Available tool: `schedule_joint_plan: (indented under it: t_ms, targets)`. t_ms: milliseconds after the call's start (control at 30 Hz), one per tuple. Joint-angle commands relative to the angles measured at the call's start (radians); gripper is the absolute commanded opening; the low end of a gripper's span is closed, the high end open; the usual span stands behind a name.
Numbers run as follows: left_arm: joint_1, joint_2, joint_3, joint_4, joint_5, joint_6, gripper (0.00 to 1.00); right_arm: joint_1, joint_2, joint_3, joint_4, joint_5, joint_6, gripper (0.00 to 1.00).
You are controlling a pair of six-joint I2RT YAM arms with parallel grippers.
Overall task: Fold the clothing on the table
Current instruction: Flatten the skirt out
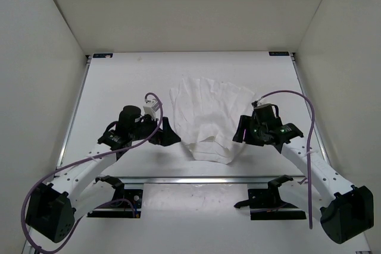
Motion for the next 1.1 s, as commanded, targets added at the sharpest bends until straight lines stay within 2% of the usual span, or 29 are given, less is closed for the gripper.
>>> schedule_joint_plan:
  t_ms: [0,67,100,133,167,200,267,300,333,367,467,600,667,767,1067]
  targets:
    - [-0.053,-0.033,-0.049,0.157,0.056,-0.076,0.99,0.007,-0.016,0.011,-0.006,0.017,0.005,0.55]
    - [-0.099,-0.012,-0.033,0.156,0.046,-0.063,0.99,-0.006,-0.024,0.009,-0.018,0.008,-0.001,0.55]
    - [-0.104,-0.009,-0.029,0.171,0.052,-0.066,0.95,-0.016,-0.030,0.003,-0.019,0.008,0.004,0.55]
    - [-0.107,0.005,-0.040,0.188,0.071,-0.076,0.82,-0.024,-0.038,0.003,-0.029,0.006,0.007,0.55]
    - [-0.101,0.014,-0.048,0.212,0.090,-0.088,0.36,-0.024,-0.033,0.003,-0.033,0.008,0.007,0.55]
    - [-0.092,0.029,-0.049,0.216,0.075,-0.108,0.00,-0.023,-0.041,0.005,-0.039,0.014,0.001,0.55]
    - [-0.099,0.022,-0.083,0.272,0.018,-0.158,0.00,-0.020,-0.041,-0.001,-0.049,0.011,0.010,0.55]
    - [-0.093,0.020,-0.094,0.286,-0.006,-0.172,0.07,-0.010,-0.044,-0.003,-0.055,0.017,0.008,0.55]
    - [-0.099,0.023,-0.103,0.295,-0.032,-0.200,0.45,-0.012,-0.044,-0.011,-0.061,0.014,0.016,0.55]
    - [-0.096,0.034,-0.105,0.292,-0.060,-0.221,0.52,-0.007,-0.050,-0.017,-0.067,0.002,0.016,0.55]
    - [-0.102,0.060,-0.108,0.276,-0.106,-0.269,0.59,-0.013,-0.064,-0.034,-0.072,-0.003,0.027,0.55]
    - [-0.099,0.088,-0.147,0.283,-0.123,-0.364,0.60,-0.024,-0.074,-0.035,-0.075,-0.009,0.017,0.56]
    - [-0.095,0.103,-0.161,0.298,-0.149,-0.413,0.58,-0.027,-0.082,-0.035,-0.076,-0.008,0.010,0.56]
    - [-0.095,0.150,-0.164,0.321,-0.137,-0.473,0.60,-0.039,-0.104,-0.047,-0.063,-0.021,0.007,0.56]
    - [-0.164,0.328,-0.111,0.446,-0.158,-0.600,0.61,-0.073,-0.146,-0.069,-0.038,-0.077,-0.027,0.57]
